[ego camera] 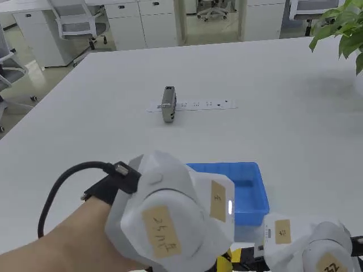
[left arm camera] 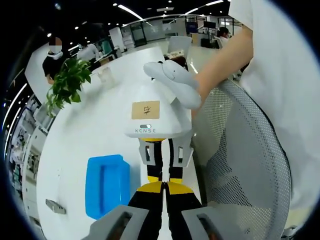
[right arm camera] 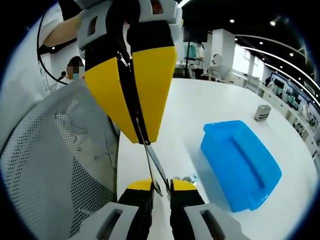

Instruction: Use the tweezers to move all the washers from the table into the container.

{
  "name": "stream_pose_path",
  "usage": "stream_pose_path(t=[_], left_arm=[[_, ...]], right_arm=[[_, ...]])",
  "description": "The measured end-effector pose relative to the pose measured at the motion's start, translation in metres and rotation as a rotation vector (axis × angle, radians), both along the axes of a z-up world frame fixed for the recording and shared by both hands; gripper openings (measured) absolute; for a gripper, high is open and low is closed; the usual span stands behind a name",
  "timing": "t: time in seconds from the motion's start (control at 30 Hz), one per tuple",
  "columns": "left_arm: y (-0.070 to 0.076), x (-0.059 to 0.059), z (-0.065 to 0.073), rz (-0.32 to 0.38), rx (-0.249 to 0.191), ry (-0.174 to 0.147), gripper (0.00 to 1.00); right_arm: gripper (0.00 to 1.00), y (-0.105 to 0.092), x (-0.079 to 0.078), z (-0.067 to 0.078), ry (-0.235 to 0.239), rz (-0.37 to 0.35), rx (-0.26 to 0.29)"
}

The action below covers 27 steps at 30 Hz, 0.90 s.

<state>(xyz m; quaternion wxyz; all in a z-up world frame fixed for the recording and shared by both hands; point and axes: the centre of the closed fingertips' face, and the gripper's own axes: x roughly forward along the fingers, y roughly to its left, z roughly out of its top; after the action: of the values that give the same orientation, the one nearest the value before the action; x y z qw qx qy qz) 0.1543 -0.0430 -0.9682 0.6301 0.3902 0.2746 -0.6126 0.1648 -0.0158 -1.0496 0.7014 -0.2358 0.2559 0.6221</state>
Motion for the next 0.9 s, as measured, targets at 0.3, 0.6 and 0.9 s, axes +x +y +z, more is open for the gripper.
stream_pose_path(t=[0.3, 0.6, 0.9], left_arm=[[-0.002, 0.006, -0.006, -0.021, 0.018, 0.008, 0.00], [-0.006, 0.007, -0.010, -0.033, 0.037, 0.033, 0.00], [-0.007, 0.013, -0.010, -0.009, 0.033, 0.060, 0.00]], right_arm=[[0.08, -0.002, 0.007, -0.006, 0.028, -0.018, 0.002], [0.09, -0.001, 0.005, -0.012, 0.057, -0.021, 0.008], [0.09, 0.000, 0.006, -0.011, 0.074, -0.034, 0.023]])
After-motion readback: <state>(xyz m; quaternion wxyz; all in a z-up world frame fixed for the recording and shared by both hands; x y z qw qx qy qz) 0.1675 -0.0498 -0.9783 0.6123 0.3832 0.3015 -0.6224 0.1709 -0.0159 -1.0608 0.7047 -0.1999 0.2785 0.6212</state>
